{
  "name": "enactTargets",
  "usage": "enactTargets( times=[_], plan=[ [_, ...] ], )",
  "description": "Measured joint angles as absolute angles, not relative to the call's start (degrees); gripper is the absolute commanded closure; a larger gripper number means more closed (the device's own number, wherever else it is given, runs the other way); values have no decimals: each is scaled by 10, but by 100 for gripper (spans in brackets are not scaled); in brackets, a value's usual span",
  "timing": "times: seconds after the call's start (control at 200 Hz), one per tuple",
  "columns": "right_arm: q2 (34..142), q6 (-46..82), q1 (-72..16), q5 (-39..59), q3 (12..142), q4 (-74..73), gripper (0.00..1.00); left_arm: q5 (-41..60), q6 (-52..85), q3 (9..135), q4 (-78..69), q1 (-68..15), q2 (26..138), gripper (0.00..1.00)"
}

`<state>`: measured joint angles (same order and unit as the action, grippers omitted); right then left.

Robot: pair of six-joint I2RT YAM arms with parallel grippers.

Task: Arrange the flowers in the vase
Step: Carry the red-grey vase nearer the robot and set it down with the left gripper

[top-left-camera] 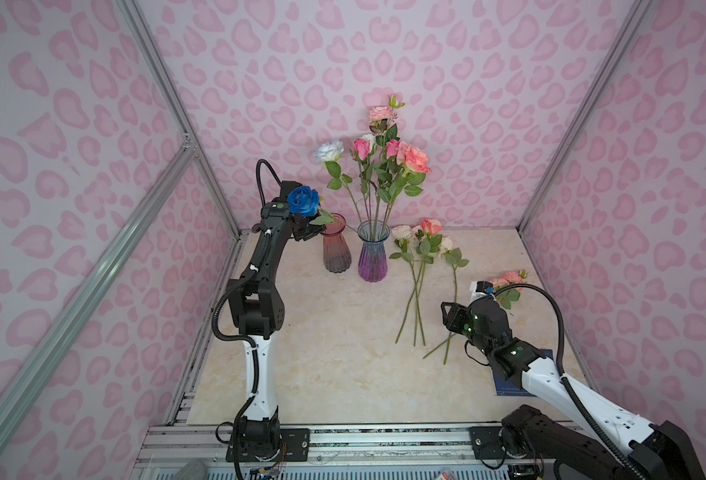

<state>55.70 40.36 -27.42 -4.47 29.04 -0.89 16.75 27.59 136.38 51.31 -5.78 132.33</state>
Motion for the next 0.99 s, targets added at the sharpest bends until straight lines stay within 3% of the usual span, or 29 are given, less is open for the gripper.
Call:
enactTargets(
  times=[0.4,0.85,0.995],
  plan=[
    [547,403,-272,-53,291,-3,48,174,250,1357,539,-33,1319,75],
    [516,403,-267,-64,291,3,48,196,248,1342,556,-18,1299,96],
    [512,403,-267,-66,291,4,48,204,246,1320,555,-16,1286,96]
  ],
)
